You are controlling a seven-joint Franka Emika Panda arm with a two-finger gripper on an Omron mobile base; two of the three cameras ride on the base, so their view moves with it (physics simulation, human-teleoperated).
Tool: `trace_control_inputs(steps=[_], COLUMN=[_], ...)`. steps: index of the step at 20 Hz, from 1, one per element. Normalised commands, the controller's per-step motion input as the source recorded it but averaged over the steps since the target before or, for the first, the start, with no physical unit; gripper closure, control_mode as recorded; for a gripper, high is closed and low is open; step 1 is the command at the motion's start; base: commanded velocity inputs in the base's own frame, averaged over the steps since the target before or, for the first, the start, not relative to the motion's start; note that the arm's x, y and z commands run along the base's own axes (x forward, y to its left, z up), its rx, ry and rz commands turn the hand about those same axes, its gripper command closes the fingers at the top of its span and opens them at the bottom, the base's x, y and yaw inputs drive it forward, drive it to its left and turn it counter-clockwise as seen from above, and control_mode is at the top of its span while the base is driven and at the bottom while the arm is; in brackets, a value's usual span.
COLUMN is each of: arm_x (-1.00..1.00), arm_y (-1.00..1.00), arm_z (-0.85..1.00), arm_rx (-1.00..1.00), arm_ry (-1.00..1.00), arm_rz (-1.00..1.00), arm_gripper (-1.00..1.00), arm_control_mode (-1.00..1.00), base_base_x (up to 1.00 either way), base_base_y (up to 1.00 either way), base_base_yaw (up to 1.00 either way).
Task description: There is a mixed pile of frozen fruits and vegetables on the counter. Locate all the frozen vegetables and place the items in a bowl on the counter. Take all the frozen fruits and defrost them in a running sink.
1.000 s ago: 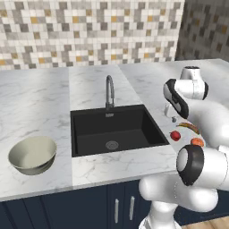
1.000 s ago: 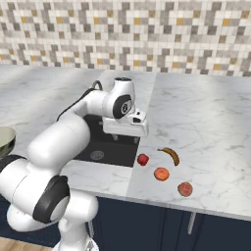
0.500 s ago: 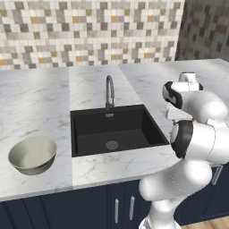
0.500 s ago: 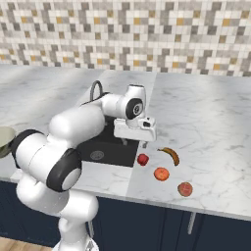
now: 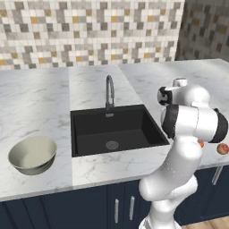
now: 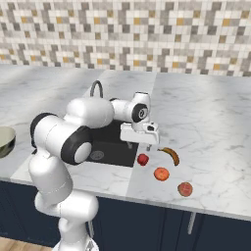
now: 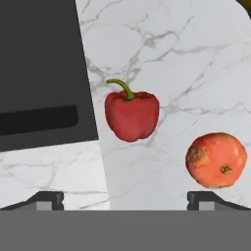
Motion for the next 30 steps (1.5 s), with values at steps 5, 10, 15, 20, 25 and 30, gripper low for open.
trace_control_inputs(steps=[5,10,15,20,25,30], arm_x=[0.32,0.28,0.0,-0.25,-0.19,-0.01], arm_y=[-0.17,-0.13,-0.07,0.18,0.18,-0.11], arm_z=[-0.44,-0.48,-0.3,-0.01,-0.05,-0.17], arm_rx=[-0.01,-0.01,0.01,-0.01,0.0,0.01], arm_ry=[-0.02,-0.03,0.0,0.0,0.0,0.01], arm_rz=[0.0,0.0,0.01,0.0,0.0,0.02], arm_gripper=[-1.0,-1.0,-1.0,-1.0,-1.0,-1.0], arm_control_mode=[-1.0,-1.0,-1.0,-1.0,-1.0,-1.0], base_base_x=[0.0,0.0,0.0,0.0,0.0,0.0], base_base_y=[0.0,0.0,0.0,0.0,0.0,0.0], base_base_yaw=[0.0,0.0,0.0,0.0,0.0,0.0])
